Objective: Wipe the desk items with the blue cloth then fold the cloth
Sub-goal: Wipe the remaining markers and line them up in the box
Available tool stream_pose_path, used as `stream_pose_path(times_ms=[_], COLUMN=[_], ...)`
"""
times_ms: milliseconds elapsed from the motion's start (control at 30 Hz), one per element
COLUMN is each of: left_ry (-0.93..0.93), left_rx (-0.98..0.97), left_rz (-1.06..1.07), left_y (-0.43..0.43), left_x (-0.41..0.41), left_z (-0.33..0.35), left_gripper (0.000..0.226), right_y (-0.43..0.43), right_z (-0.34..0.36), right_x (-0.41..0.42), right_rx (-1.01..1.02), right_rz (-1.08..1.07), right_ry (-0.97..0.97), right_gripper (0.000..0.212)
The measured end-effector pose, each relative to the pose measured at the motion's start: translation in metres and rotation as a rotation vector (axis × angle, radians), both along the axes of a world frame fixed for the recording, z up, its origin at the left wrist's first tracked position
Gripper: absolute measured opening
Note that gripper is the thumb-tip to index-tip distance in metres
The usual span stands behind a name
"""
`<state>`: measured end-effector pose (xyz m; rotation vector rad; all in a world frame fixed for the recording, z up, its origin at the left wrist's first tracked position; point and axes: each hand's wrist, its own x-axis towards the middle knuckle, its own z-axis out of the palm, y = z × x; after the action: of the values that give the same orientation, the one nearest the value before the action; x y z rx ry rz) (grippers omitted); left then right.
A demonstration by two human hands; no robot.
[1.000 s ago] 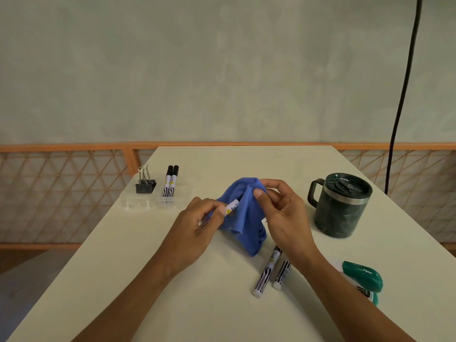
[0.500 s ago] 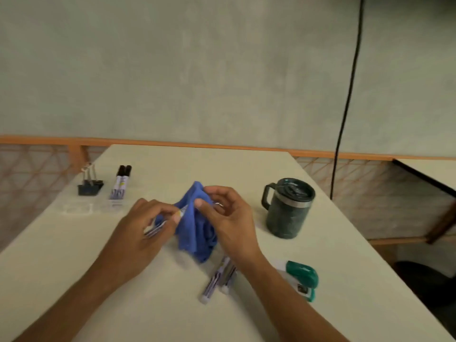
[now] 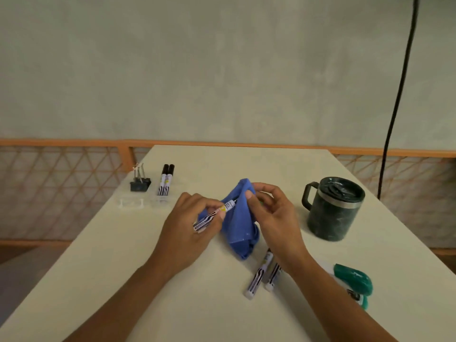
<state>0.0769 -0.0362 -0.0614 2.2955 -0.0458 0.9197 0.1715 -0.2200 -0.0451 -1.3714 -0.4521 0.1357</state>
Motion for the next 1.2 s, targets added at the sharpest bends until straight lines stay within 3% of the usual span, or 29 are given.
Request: stream_pose_path(times_ms=[333,600,833,1033,1200], left_ry=[-0.053,-0.126,-0.225,-0.274,-0.209], left_rx=[0.003,0.140,0.278,0.373,0.317], left_rz=[-0.003,0.081,0.123,0.170,0.136], left_y=[0.004,0.011,0.009,0.013,0.012], left_x=[0.000,0.002,0.003,0.004,0.003], left_z=[-0.001,-0.006,-0.004,-0.006,-0.007], left_gripper=[0.020,0.023,0.023,0.021,0.023], right_y=[-0.002,0.004,0.005,0.006,0.004], right_z=[-0.002,-0.005,-0.005,-0.003,-0.004], right_x=[0.007,0.002,0.007,0.001,0.005], right_rx=[-0.038,-0.019,0.010,0.028,0.020], right_rz=[-0.141,-0.039,-0.133,-0.012,-0.075], right_ry=[-0.039,0.042,0.066,0.090,0.065], right_gripper=[0.008,0.029,0.017,0.029,0.027])
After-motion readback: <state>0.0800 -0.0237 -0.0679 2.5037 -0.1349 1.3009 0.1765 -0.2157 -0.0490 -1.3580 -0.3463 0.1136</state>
